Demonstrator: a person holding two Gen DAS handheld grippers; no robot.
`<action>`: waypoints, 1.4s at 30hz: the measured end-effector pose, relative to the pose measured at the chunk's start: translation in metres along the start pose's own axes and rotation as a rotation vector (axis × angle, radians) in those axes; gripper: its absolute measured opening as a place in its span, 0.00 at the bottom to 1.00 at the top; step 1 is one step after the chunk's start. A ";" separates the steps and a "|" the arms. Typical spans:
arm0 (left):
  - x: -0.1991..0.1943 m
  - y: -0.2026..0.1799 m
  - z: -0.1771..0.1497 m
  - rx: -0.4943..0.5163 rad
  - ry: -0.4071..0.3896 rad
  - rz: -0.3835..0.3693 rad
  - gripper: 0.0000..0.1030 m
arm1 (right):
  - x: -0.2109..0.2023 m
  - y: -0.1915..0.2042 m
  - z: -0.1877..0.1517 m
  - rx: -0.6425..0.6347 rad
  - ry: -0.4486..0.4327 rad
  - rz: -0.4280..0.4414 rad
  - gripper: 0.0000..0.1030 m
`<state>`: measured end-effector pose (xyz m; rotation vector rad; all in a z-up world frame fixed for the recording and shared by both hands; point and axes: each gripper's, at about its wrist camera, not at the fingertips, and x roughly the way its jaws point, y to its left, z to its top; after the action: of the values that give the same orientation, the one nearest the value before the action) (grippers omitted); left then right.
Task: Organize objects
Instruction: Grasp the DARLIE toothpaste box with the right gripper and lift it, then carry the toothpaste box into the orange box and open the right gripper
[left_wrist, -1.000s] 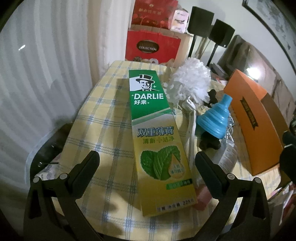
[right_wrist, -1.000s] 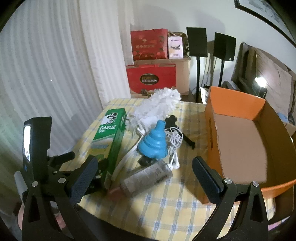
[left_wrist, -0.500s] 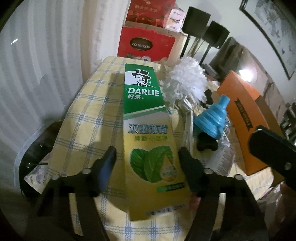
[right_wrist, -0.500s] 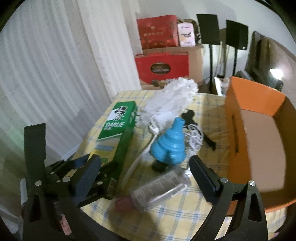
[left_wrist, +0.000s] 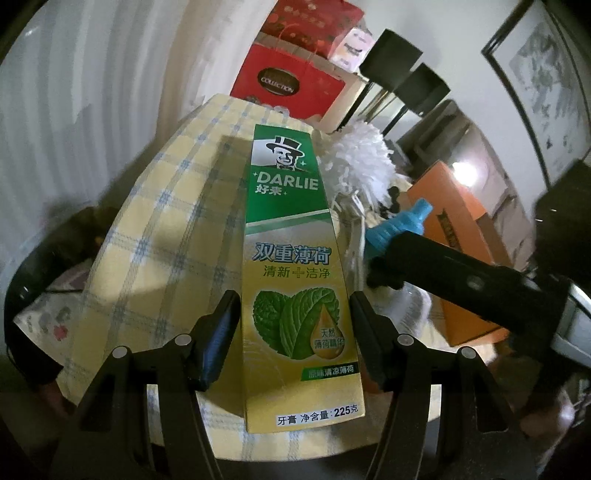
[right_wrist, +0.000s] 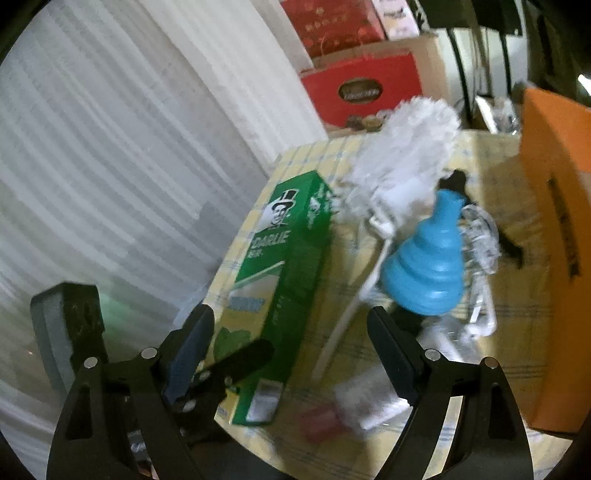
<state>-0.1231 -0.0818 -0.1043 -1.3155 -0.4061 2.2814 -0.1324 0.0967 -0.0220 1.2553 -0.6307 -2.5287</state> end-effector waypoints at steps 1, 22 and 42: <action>-0.002 0.000 -0.001 -0.004 0.000 -0.010 0.56 | 0.003 0.000 0.001 0.006 0.011 0.008 0.85; -0.031 -0.010 -0.017 -0.053 -0.028 -0.097 0.56 | 0.013 0.008 -0.013 0.053 0.101 0.049 0.58; -0.060 -0.119 -0.007 0.171 -0.081 -0.131 0.56 | -0.089 -0.017 0.005 0.099 -0.042 0.075 0.55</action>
<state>-0.0617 -0.0129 -0.0078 -1.0833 -0.3075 2.2113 -0.0837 0.1491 0.0339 1.1895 -0.8062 -2.4955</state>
